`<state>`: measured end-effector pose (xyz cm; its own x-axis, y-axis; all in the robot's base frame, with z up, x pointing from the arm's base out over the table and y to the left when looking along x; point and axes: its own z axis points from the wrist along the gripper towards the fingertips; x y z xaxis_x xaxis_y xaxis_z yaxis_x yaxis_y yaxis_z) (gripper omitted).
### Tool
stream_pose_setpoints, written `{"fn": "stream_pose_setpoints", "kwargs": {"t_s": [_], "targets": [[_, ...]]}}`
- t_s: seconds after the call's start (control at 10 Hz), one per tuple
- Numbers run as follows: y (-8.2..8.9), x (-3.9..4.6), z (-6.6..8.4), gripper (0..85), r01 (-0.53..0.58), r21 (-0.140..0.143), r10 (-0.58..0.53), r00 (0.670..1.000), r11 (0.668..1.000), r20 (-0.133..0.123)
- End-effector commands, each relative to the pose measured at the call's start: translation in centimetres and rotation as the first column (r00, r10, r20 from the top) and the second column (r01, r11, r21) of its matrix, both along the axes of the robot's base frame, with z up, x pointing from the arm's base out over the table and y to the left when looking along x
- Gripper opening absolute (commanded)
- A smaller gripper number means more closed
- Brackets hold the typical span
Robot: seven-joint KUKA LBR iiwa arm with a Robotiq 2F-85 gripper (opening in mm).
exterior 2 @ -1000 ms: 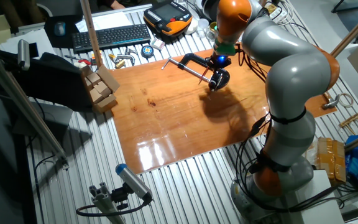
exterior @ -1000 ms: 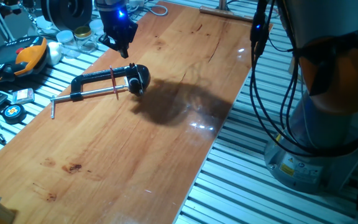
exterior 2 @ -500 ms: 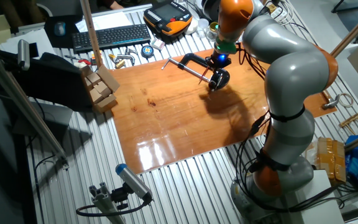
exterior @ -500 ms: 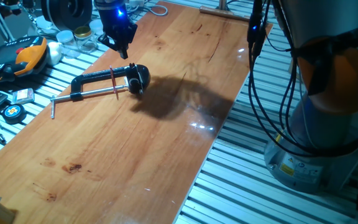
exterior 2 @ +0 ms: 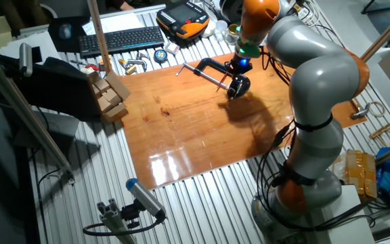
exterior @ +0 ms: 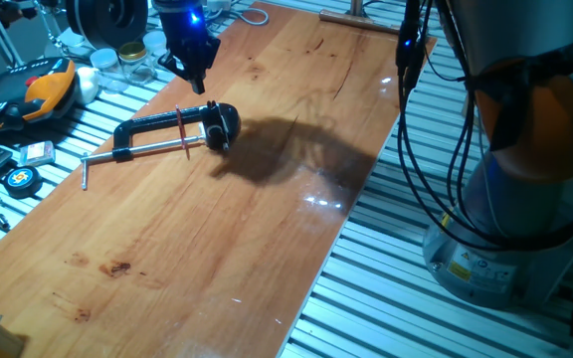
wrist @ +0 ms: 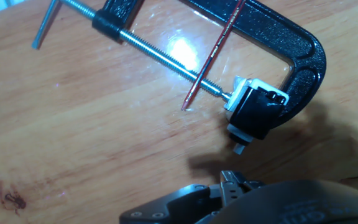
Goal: Insert the pencil into the pencil sharpener
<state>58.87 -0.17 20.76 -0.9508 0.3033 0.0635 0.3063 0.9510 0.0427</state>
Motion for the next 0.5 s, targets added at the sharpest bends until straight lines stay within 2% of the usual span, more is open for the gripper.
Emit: {"fn": "stream_pose_setpoints", "kwargs": {"t_s": [0.0,0.4], "targets": [[0.02,-0.01,0.0,0.0,0.002,-0.008,-0.002,1.0,1.0,0.0],[0.02,-0.01,0.0,0.0,-0.02,-0.013,0.02,1.0,1.0,-0.005]]}}
